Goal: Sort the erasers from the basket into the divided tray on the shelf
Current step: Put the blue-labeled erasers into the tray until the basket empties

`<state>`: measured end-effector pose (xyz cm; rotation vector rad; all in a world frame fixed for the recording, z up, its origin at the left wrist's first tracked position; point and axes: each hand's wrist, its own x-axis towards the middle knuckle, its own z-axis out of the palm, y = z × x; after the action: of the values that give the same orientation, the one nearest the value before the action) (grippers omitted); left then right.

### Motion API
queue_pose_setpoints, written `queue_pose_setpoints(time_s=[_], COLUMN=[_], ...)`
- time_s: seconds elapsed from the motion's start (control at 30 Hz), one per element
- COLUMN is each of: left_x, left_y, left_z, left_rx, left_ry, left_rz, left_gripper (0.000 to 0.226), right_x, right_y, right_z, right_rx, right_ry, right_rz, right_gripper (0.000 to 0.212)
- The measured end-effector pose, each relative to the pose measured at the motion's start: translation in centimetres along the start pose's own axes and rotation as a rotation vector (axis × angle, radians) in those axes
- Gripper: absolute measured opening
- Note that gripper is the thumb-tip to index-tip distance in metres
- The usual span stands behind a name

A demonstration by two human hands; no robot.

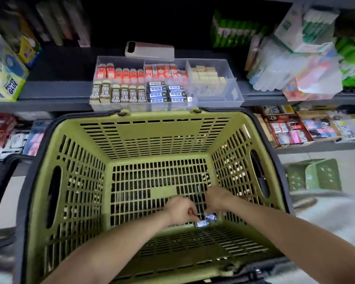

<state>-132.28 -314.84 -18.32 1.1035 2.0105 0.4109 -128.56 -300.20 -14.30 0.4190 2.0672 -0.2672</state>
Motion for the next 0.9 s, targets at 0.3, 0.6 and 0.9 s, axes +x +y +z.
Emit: queue_pose_setpoints(time_s=[0.3,0.6,0.9], left_x=[-0.2,-2.8,-10.7], left_y=[0.2,-0.2,1.6], left_z=[2.1,-2.6,-16.0], left_rx=[0.174,0.035,-0.008], left_ry=[0.120,0.193,0.791], left_rz=[0.078,0.057,0.091], left_gripper=[0.038,0.039,0.033], right_x=[0.8,-5.7,-11.3], right_y=[0.2,-2.5,-3.3], right_z=[0.7,-7.7,-19.5], right_rx=[-0.153,0.381,0.701], right_ry=[0.031,0.375,1.043], right_rz=[-0.050,-0.444,-0.588], right_gripper=[0.034,0.010,0.017])
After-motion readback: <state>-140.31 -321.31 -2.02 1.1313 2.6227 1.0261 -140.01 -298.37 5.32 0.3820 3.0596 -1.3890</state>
